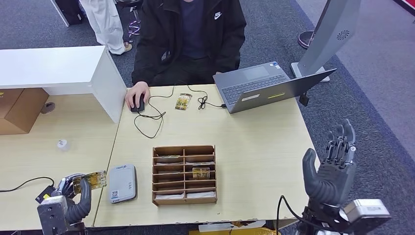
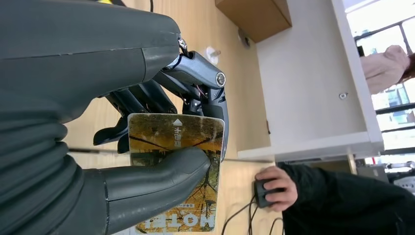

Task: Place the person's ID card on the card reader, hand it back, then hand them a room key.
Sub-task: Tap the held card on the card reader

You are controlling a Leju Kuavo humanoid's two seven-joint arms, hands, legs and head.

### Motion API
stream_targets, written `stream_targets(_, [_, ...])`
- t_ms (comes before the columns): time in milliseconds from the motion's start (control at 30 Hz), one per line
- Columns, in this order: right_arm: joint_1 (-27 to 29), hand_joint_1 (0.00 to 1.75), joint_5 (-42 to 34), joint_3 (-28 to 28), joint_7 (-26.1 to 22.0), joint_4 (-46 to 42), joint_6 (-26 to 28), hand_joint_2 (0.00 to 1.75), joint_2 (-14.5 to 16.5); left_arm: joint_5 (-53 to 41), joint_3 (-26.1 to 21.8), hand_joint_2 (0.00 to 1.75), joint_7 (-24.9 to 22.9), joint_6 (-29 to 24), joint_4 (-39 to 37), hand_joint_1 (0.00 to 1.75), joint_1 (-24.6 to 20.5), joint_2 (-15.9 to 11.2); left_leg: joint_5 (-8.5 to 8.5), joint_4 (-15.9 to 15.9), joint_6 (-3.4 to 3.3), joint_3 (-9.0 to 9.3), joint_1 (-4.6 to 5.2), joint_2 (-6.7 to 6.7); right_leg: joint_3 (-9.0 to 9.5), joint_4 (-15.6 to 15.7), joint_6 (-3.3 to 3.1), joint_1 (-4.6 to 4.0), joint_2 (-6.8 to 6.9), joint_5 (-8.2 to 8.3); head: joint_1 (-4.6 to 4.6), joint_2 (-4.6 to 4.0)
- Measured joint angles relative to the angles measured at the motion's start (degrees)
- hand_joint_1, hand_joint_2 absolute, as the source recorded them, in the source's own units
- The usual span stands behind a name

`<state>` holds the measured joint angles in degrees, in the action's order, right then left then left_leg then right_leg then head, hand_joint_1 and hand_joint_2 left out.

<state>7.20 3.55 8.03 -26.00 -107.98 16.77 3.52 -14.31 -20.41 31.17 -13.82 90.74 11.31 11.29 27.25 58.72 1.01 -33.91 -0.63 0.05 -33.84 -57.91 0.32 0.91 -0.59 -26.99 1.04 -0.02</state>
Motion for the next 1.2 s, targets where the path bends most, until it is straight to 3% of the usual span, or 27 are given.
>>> stream_targets(467, [-0.9,0.00,-0.4,0.1,0.4,1.0,0.1,1.75,0.0,3.7,1.9,1.75,-4.0,0.2,-4.3,1.75,-1.3,-0.8,0.00,0.0,0.00,0.00,0.00,0.00,-0.01,0.0,0.00,0.00,0.00,0.00,0.01,0.00])
stream_targets(1200, [-1.9,0.00,-1.3,0.3,0.7,2.3,0.1,1.75,0.0,4.0,1.9,1.75,-5.9,-0.7,-11.0,1.75,-3.3,-2.0,0.00,0.0,0.00,0.00,0.00,0.00,0.00,0.0,0.00,0.00,0.00,0.00,0.00,0.00])
